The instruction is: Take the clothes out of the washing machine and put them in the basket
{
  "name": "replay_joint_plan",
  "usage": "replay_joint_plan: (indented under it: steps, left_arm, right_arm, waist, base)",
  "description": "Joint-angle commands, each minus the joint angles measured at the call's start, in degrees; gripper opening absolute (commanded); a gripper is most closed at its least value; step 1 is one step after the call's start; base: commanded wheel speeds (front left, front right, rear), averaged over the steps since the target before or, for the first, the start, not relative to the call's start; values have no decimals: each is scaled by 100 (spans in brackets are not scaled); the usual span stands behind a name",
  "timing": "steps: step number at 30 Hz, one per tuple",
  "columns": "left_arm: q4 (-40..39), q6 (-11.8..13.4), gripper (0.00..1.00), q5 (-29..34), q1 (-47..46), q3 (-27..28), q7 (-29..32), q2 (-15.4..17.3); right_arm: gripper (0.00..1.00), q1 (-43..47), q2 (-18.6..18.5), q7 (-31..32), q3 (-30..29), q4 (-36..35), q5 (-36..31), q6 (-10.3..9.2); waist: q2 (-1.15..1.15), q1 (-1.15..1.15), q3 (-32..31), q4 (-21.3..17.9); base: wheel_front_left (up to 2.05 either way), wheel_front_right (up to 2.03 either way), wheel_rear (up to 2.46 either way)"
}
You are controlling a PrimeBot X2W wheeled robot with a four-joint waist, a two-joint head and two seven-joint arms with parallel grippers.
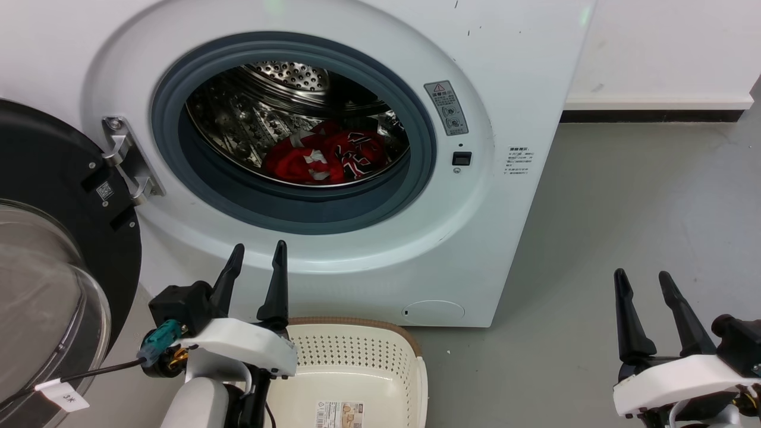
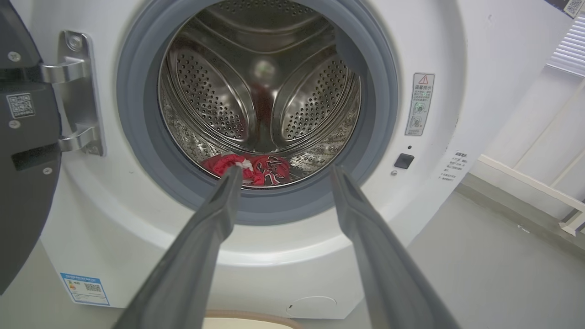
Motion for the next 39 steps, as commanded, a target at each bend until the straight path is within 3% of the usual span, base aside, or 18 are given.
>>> replay_joint_plan:
  steps: [1, 39]
  left_arm:
    - [-13, 32, 100, 151, -138, -14, -59, 25]
    - [201, 261, 100, 1589, -238, -139, -471, 36]
  right_arm:
    - [100, 19, 3, -36, 2, -77, -150, 0]
    - [100, 194, 8, -201, -43, -329, -1738, -2]
  waist:
    - [0, 0, -1, 0]
    - [0, 0, 68, 47]
  base:
    - [0, 0, 0]
    - [0, 0, 0]
